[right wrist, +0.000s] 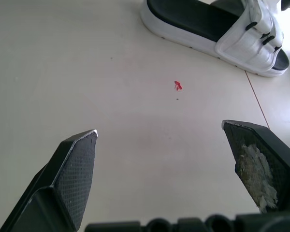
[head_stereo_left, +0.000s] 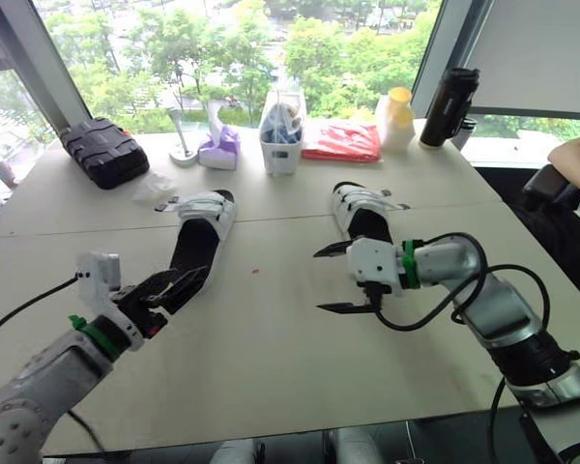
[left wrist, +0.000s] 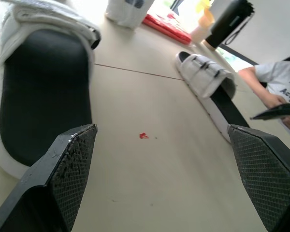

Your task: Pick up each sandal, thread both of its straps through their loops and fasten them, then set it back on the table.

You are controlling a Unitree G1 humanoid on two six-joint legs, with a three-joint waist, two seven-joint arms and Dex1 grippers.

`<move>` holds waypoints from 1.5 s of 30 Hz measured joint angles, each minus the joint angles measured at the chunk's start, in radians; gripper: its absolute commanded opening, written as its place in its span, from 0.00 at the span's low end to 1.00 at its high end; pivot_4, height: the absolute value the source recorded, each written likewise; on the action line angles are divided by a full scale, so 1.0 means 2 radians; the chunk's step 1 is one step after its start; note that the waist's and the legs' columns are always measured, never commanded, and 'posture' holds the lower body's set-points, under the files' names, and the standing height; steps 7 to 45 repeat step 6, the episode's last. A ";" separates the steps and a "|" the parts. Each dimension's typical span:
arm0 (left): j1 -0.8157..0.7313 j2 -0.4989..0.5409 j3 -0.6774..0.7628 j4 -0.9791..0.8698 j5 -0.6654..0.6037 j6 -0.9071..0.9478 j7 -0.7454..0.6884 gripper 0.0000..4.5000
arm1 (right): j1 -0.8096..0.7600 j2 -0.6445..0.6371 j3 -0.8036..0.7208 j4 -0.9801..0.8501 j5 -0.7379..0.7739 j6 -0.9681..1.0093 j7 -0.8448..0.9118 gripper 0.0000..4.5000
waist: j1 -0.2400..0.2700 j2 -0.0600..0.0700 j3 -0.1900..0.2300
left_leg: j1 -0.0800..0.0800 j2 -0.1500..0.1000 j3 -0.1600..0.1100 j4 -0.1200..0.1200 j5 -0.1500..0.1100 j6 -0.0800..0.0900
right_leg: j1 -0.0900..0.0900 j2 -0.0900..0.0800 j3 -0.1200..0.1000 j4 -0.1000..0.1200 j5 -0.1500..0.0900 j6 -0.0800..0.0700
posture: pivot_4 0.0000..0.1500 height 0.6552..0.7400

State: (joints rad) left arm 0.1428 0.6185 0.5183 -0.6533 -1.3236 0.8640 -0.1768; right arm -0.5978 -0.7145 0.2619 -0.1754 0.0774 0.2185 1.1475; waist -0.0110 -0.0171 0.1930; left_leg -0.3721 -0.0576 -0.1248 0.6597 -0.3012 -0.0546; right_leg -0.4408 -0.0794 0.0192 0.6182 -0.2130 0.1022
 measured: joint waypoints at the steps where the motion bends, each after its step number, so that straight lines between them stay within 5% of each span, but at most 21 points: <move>1: 0.018 0.025 0.010 -0.011 -0.007 0.003 -0.018 0.99 | -0.002 -0.006 -0.008 0.001 0.009 0.006 0.002 1.00 | 0.000 0.000 0.000 | 0.000 0.000 0.000 0.000 0.000 0.000 | 0.000 0.000 0.000 0.000 0.000 0.000 | 1.00 1.00; 6: 0.072 0.099 0.063 -0.039 -0.018 0.006 -0.093 0.99 | -0.008 -0.027 -0.060 -0.001 0.059 0.056 0.015 1.00 | 0.000 0.000 0.000 | 0.000 0.000 0.001 0.000 -0.001 0.002 | 0.001 0.000 0.000 0.000 -0.001 -0.002 | 1.00 1.00; 45: 0.072 0.099 0.063 -0.039 -0.018 0.006 -0.093 0.99 | -0.008 -0.027 -0.060 -0.001 0.059 0.056 0.015 1.00 | 0.000 0.000 0.000 | 0.000 0.000 0.001 0.000 -0.001 0.002 | 0.001 0.000 0.000 0.000 -0.001 -0.002 | 1.00 1.00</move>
